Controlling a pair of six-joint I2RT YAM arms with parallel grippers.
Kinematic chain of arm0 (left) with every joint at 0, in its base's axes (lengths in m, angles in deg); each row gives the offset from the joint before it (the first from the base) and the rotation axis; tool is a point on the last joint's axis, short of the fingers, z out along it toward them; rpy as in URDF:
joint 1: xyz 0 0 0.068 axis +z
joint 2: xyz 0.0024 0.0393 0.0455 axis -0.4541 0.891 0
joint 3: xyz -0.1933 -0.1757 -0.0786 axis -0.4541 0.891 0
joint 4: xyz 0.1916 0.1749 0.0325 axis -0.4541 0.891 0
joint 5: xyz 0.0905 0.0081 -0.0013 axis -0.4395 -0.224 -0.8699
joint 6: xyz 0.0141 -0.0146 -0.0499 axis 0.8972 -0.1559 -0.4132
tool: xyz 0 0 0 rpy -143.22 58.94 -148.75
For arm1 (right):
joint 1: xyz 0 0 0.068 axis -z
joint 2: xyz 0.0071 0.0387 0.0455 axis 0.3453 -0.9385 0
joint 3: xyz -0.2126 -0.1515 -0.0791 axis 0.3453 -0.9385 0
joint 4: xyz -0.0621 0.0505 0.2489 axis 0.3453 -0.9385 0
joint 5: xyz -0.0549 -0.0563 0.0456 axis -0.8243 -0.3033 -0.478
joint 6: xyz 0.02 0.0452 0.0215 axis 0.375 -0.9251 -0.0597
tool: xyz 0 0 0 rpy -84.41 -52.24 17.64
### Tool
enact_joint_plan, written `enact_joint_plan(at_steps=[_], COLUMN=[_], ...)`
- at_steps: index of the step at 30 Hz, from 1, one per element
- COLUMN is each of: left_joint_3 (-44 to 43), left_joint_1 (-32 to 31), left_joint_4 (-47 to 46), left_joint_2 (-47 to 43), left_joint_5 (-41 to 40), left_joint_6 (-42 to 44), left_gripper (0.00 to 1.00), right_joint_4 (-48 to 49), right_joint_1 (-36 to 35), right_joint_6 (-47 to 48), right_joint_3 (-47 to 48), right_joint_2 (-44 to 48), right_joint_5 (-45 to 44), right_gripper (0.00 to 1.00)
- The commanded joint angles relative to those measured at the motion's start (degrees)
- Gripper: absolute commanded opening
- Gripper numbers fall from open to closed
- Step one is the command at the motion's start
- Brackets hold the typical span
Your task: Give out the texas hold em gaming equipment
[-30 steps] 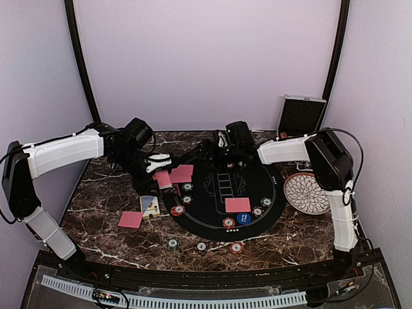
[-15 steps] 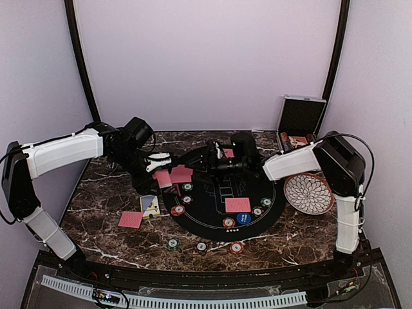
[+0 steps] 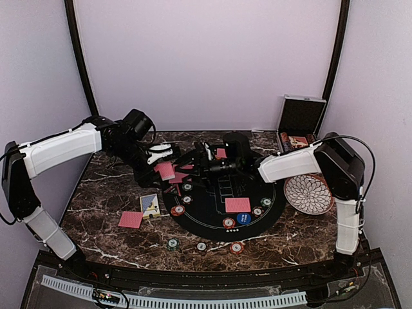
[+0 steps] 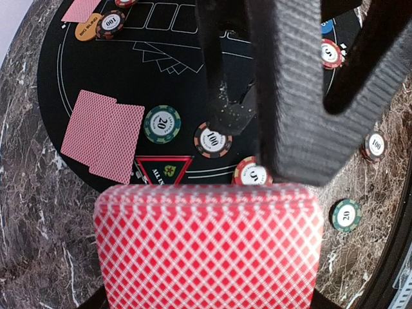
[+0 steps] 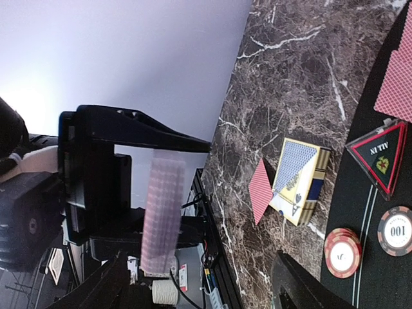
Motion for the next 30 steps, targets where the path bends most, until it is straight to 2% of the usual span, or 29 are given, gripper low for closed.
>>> enact_joint_plan(at_steps=[1, 30], left_joint_3=[-2.2, -3.3], left_joint_1=[-0.1, -0.1], left_joint_4=[1.1, 1.4], left_joint_2=[-0.1, 0.1], left_joint_5=[1.6, 3.7], left_joint_6=[-0.1, -0.3], left_gripper=[0.0, 0.0], right_joint_4=[1.8, 0.3], right_joint_1=[-1.2, -3.5], right_joint_6=[0.1, -4.0], right_joint_3=[2.8, 16.8], right_joint_2=[0.3, -10.1], right_joint_5=[1.1, 3.7], right_gripper=[0.77, 0.74])
